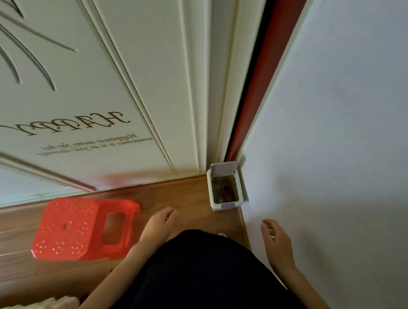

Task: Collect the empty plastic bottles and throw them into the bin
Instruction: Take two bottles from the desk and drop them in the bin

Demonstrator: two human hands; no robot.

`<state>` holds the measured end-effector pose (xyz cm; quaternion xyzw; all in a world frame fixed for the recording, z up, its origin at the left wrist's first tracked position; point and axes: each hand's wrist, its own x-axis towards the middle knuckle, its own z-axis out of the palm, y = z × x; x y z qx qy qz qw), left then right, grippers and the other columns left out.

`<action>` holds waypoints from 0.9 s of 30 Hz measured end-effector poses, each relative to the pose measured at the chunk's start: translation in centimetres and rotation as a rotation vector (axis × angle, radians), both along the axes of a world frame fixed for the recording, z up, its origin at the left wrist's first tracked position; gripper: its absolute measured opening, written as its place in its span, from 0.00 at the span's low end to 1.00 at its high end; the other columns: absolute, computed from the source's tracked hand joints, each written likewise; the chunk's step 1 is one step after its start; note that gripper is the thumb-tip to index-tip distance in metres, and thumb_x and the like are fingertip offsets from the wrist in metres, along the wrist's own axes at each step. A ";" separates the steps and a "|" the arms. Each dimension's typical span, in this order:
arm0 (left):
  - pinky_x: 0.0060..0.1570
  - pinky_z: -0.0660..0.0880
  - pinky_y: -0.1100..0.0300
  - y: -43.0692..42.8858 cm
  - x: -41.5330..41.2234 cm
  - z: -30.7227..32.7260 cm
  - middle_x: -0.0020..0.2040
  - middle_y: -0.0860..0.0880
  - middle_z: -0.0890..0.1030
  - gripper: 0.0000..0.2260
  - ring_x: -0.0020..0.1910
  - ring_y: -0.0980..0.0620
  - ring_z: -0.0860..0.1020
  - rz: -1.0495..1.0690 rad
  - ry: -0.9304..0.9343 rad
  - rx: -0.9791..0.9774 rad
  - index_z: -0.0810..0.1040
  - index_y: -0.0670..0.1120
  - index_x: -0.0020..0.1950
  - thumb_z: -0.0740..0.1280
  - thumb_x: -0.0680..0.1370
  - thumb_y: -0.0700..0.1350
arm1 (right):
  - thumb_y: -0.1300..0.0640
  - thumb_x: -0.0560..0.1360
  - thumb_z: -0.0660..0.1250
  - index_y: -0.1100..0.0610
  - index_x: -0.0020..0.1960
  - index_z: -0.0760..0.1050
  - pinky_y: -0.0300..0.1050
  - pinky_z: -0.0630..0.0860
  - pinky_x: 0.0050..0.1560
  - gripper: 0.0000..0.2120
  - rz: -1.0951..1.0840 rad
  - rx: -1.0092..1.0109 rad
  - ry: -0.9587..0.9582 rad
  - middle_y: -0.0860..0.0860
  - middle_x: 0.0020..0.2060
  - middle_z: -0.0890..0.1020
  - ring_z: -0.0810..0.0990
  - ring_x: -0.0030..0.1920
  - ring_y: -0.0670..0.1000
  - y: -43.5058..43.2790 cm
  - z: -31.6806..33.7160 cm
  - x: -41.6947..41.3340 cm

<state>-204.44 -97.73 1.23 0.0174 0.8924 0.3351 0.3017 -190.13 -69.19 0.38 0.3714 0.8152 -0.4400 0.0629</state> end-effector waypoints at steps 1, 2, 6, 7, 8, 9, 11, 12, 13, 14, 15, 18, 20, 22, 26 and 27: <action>0.46 0.74 0.53 -0.1 -0.5 0.2 0.43 0.52 0.83 0.10 0.44 0.50 0.80 0.000 0.002 0.011 0.78 0.51 0.44 0.60 0.81 0.49 | 0.53 0.81 0.60 0.54 0.56 0.75 0.33 0.71 0.43 0.08 -0.036 0.009 0.013 0.51 0.50 0.80 0.80 0.50 0.53 -0.2 0.2 0.2; 0.47 0.75 0.53 0.0 -1.1 0.4 0.42 0.52 0.83 0.10 0.44 0.51 0.80 -0.015 0.011 0.025 0.79 0.50 0.45 0.60 0.81 0.50 | 0.53 0.81 0.60 0.55 0.57 0.75 0.35 0.72 0.44 0.10 -0.076 0.024 0.025 0.51 0.50 0.80 0.80 0.50 0.53 -0.5 0.4 0.3; 0.45 0.74 0.56 1.0 -4.3 1.9 0.42 0.55 0.82 0.10 0.43 0.57 0.79 -0.200 0.073 0.085 0.79 0.52 0.47 0.59 0.81 0.51 | 0.52 0.81 0.60 0.58 0.60 0.76 0.49 0.77 0.56 0.13 -0.281 0.055 0.085 0.54 0.54 0.82 0.80 0.52 0.54 -2.7 1.5 0.8; 0.44 0.74 0.57 1.3 -5.3 2.1 0.41 0.55 0.82 0.10 0.43 0.58 0.79 -0.258 0.082 0.099 0.79 0.53 0.47 0.59 0.81 0.51 | 0.52 0.81 0.60 0.57 0.60 0.76 0.51 0.77 0.57 0.13 -0.337 0.063 0.096 0.54 0.54 0.81 0.80 0.53 0.55 -3.6 1.8 1.0; 0.42 0.73 0.58 1.4 -6.2 2.1 0.40 0.56 0.81 0.09 0.41 0.58 0.78 -0.321 0.086 0.116 0.79 0.53 0.47 0.59 0.81 0.51 | 0.53 0.81 0.60 0.57 0.59 0.76 0.51 0.77 0.57 0.12 -0.397 0.069 0.108 0.53 0.54 0.81 0.80 0.53 0.54 -4.8 2.1 1.3; 0.41 0.72 0.58 1.5 -7.0 2.1 0.39 0.56 0.80 0.09 0.40 0.58 0.77 -0.391 0.087 0.129 0.78 0.54 0.46 0.59 0.81 0.51 | 0.53 0.81 0.60 0.57 0.59 0.76 0.49 0.77 0.56 0.11 -0.460 0.071 0.123 0.52 0.53 0.81 0.80 0.52 0.54 -6.2 2.4 1.7; 0.41 0.70 0.60 1.5 -8.1 2.1 0.39 0.57 0.78 0.08 0.40 0.57 0.77 -0.541 0.090 0.130 0.77 0.55 0.46 0.59 0.81 0.51 | 0.54 0.81 0.61 0.56 0.57 0.76 0.44 0.75 0.51 0.10 -0.608 0.068 0.145 0.51 0.51 0.81 0.79 0.49 0.52 -9.7 2.8 2.9; 0.41 0.69 0.61 1.4 -8.4 2.0 0.39 0.57 0.78 0.08 0.41 0.56 0.77 -0.612 0.084 0.128 0.77 0.54 0.46 0.59 0.81 0.51 | 0.54 0.81 0.61 0.56 0.56 0.76 0.42 0.74 0.48 0.08 -0.682 0.064 0.142 0.51 0.49 0.81 0.79 0.47 0.50 -11.8 2.9 3.7; 0.41 0.69 0.62 1.1 -8.4 2.0 0.40 0.56 0.79 0.09 0.42 0.56 0.78 -0.677 0.075 0.123 0.78 0.53 0.46 0.59 0.81 0.51 | 0.54 0.81 0.60 0.54 0.54 0.75 0.39 0.73 0.45 0.07 -0.754 0.049 0.133 0.49 0.46 0.81 0.79 0.45 0.49 -14.2 3.0 4.6; 0.41 0.69 0.63 0.8 -8.3 2.0 0.41 0.56 0.80 0.10 0.43 0.56 0.78 -0.744 0.073 0.108 0.78 0.51 0.47 0.59 0.81 0.51 | 0.55 0.81 0.60 0.53 0.53 0.75 0.36 0.72 0.42 0.05 -0.828 0.025 0.132 0.48 0.44 0.81 0.79 0.43 0.46 -16.7 3.1 5.6; 0.41 0.69 0.64 0.5 -8.0 1.9 0.42 0.54 0.81 0.10 0.43 0.56 0.78 -0.815 0.077 0.095 0.79 0.50 0.47 0.59 0.81 0.50 | 0.56 0.81 0.61 0.52 0.52 0.74 0.33 0.71 0.39 0.04 -0.897 0.010 0.140 0.47 0.42 0.80 0.79 0.42 0.44 -19.3 3.1 6.7; 0.45 0.74 0.59 -0.5 -5.9 1.1 0.43 0.48 0.81 0.11 0.44 0.52 0.79 -0.998 0.018 0.083 0.79 0.46 0.47 0.60 0.81 0.48 | 0.57 0.80 0.62 0.53 0.51 0.76 0.33 0.72 0.38 0.04 -1.108 0.017 0.142 0.45 0.43 0.81 0.79 0.44 0.42 -26.8 2.5 10.9; 0.45 0.76 0.58 -0.4 -3.6 1.0 0.42 0.49 0.81 0.10 0.44 0.52 0.79 -1.127 -0.038 0.068 0.78 0.48 0.45 0.60 0.82 0.47 | 0.57 0.79 0.63 0.53 0.51 0.77 0.33 0.71 0.39 0.04 -1.275 0.014 0.128 0.44 0.42 0.81 0.79 0.44 0.43 -31.4 2.2 13.6; 0.43 0.72 0.63 0.5 -0.5 1.6 0.42 0.53 0.80 0.09 0.43 0.58 0.78 -1.274 -0.058 0.083 0.76 0.54 0.43 0.60 0.82 0.47 | 0.58 0.79 0.64 0.55 0.50 0.77 0.35 0.71 0.41 0.04 -1.453 0.016 0.119 0.44 0.41 0.81 0.79 0.43 0.43 -35.3 2.1 16.0; 0.44 0.71 0.68 3.1 6.9 2.3 0.44 0.57 0.79 0.08 0.44 0.63 0.75 -1.576 -0.077 0.104 0.76 0.53 0.49 0.58 0.83 0.48 | 0.56 0.79 0.64 0.58 0.52 0.78 0.35 0.71 0.41 0.07 -1.766 -0.018 0.119 0.50 0.44 0.82 0.79 0.43 0.42 -42.3 2.3 19.8; 0.45 0.71 0.69 3.6 9.0 2.4 0.45 0.55 0.79 0.08 0.44 0.64 0.75 -1.642 -0.085 0.110 0.77 0.52 0.50 0.58 0.83 0.48 | 0.56 0.79 0.64 0.57 0.52 0.78 0.34 0.72 0.40 0.07 -1.837 -0.035 0.120 0.50 0.44 0.82 0.79 0.44 0.42 -44.0 2.2 20.5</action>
